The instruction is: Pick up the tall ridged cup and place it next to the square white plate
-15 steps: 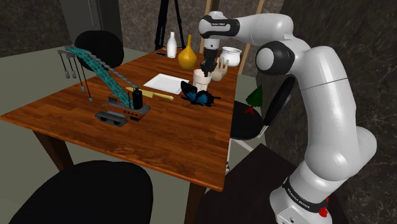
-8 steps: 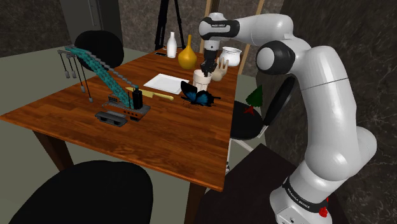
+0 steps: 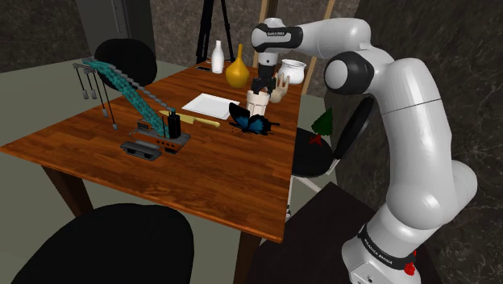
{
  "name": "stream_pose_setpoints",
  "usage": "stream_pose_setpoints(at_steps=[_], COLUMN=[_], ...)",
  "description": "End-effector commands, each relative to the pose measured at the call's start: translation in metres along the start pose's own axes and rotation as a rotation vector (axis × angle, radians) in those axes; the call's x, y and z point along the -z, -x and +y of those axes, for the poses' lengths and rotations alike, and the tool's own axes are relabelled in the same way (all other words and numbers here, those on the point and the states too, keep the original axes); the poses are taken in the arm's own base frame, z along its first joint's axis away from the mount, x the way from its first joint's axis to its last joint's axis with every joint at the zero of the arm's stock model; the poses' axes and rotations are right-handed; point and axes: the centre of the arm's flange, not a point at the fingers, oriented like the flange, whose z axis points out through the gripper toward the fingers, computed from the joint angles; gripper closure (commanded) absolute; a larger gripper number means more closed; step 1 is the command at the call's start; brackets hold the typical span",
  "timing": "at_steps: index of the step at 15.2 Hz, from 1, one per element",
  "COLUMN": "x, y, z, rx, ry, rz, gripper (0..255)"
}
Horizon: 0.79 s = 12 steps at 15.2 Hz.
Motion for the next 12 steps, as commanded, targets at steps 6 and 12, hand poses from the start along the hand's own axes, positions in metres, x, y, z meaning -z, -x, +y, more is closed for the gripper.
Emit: stream_pose_setpoints(at_steps=[6,12], x=[0.048,0.048], y=[-0.001,-0.001], z=[-0.001,-0.001], rx=[0.0,0.0], ry=[0.0,0.0], rz=[0.0,0.0], gripper=[0,0])
